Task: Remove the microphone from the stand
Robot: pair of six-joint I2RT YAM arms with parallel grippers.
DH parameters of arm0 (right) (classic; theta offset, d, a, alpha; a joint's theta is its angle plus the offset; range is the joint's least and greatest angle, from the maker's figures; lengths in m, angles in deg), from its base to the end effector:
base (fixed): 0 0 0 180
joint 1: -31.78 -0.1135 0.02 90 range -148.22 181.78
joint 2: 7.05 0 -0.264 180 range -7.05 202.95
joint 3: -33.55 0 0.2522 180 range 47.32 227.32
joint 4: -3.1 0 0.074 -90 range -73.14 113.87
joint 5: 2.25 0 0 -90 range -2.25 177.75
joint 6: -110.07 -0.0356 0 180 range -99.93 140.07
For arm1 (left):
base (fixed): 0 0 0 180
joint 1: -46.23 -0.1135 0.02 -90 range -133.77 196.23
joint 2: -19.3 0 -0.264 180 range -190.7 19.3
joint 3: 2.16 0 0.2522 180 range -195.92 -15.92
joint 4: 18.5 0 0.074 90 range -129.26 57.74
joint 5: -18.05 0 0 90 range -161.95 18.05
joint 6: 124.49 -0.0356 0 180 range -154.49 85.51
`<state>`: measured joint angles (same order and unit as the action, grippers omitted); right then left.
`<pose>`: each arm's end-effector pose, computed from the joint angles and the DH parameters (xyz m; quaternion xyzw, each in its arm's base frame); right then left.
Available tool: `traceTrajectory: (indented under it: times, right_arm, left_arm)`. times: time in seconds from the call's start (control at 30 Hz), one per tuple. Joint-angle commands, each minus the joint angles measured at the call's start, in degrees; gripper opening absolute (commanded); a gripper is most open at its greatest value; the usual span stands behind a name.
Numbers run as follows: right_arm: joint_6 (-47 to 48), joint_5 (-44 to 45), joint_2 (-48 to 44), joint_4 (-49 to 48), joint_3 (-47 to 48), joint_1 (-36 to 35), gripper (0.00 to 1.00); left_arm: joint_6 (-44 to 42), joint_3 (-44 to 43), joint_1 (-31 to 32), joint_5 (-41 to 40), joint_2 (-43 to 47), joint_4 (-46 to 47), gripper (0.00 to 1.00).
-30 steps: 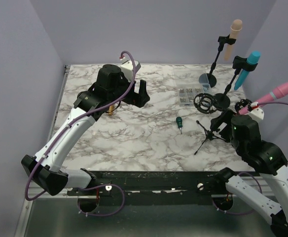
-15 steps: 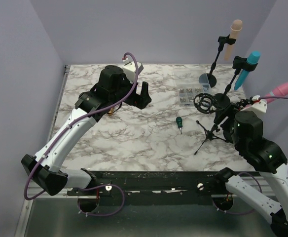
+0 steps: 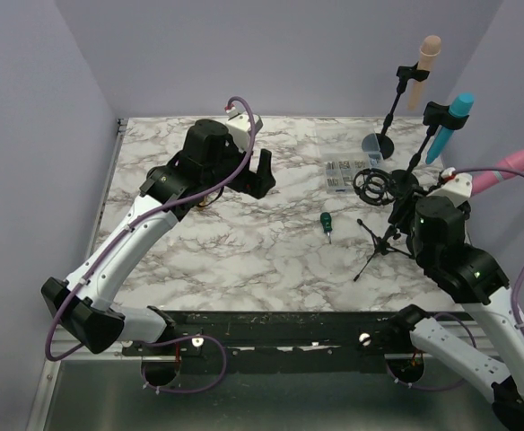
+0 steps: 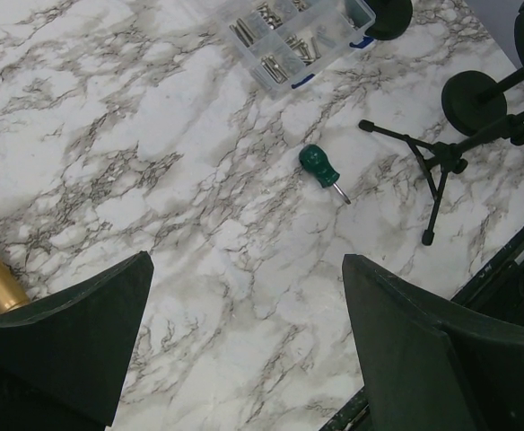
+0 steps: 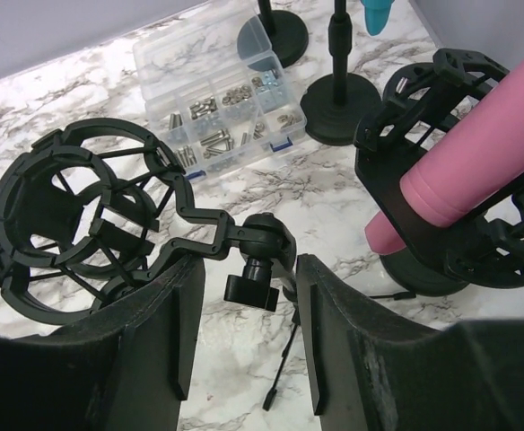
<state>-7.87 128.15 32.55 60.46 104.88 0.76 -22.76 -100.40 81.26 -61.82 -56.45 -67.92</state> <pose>0.1167 0.0432 0.3707 0.1625 0.7989 -0.0084 0.5790 0.2300 -0.1689 0.4165 0.2167 0.8222 -0.2758 0.4483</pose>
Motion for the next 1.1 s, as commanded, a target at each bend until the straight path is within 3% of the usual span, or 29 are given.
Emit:
traceTrajectory:
  times: [0.0,0.23,0.53,1.07]
  right_arm:
    - [3.53,2.8,1.0,-4.71,-0.84,-0.12,0.5]
    - [5.96,5.38,3.79,-5.22,-0.41,-0.18,0.42]
    - [11.25,6.26,4.48,-6.69,-0.23,-0.17,0.23]
    - [18.13,2.82,4.82,-6.24,9.8,-0.17,0.01]
  left_arm:
    - [-0.92,0.07,0.5,-1.6,-0.5,0.06,0.9]
    - [-0.92,-0.01,0.66,-1.56,-1.07,-0.04,0.9]
    - [-1.0,-0.06,0.92,-2.2,-1.15,-0.11,0.9]
    - [-0.74,-0.32,1.02,-1.95,-1.16,-0.29,0.9]
